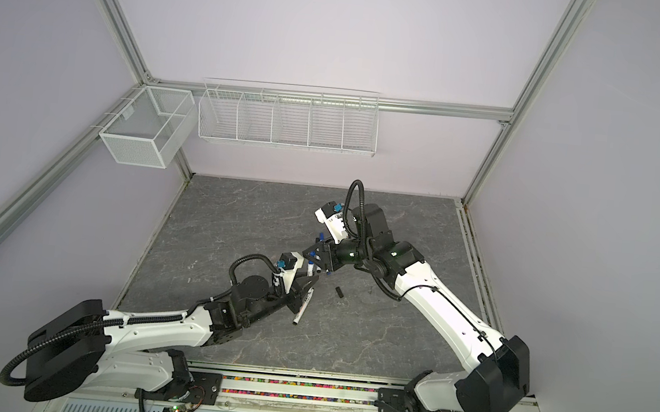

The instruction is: Insert the pens into the pen caps

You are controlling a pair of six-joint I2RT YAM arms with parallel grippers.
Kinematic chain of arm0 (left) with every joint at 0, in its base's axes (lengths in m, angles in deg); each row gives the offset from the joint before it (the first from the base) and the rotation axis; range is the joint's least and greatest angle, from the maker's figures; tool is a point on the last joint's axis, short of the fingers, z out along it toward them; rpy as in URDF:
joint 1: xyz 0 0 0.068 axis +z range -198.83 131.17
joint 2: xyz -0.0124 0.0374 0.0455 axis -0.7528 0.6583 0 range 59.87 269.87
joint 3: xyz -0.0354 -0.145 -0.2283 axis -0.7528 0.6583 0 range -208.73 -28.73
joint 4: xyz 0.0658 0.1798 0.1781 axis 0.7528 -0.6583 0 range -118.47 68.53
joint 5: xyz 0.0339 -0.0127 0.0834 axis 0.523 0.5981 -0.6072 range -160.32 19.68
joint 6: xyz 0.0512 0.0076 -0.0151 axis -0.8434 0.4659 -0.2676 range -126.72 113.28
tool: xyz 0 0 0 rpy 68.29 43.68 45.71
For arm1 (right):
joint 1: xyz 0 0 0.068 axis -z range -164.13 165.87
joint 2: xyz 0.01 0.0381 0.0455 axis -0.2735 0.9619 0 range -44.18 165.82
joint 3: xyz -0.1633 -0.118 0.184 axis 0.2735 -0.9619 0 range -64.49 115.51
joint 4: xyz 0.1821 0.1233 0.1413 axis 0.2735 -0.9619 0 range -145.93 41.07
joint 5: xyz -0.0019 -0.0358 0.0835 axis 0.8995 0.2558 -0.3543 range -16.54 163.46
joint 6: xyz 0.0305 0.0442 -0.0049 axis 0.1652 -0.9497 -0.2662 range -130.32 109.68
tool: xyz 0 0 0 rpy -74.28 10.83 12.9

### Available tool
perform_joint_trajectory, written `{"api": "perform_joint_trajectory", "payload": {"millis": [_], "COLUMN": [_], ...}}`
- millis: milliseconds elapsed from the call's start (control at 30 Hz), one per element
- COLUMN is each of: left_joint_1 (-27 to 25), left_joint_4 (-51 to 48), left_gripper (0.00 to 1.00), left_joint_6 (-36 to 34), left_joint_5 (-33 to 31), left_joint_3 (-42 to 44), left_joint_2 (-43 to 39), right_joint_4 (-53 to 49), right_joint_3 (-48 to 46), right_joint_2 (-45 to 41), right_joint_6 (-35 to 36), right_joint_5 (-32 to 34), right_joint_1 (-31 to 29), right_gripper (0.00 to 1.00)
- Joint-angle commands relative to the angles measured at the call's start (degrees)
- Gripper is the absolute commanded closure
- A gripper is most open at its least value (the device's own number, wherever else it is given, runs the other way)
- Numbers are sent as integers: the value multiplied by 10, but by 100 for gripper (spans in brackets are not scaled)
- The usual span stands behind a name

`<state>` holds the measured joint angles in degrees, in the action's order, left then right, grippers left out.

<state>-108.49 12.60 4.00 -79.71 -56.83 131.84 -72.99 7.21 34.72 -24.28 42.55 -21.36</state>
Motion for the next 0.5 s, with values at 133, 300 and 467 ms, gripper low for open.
{"api": "perform_joint_trajectory", "payload": {"millis": [133, 300, 467], "left_joint_1": [-3, -3, -3], "left_joint_4": [14, 12, -11], "left_gripper": [100, 100, 100], "left_joint_6": [6, 9, 10], "left_joint_5": [-14, -17, -40], "left_joint_3": [1, 1, -9], "left_joint_2": [0, 3, 7], "right_joint_4": [-1, -18, -72], "right_joint_3": [-29, -34, -23], "right_joint_2": [-3, -4, 1], "right_joint_6": [-1, 9, 37], "right_joint_5": [7, -10, -36], "right_joint_1": [-2, -3, -6], "right_gripper": [74, 84, 87]}}
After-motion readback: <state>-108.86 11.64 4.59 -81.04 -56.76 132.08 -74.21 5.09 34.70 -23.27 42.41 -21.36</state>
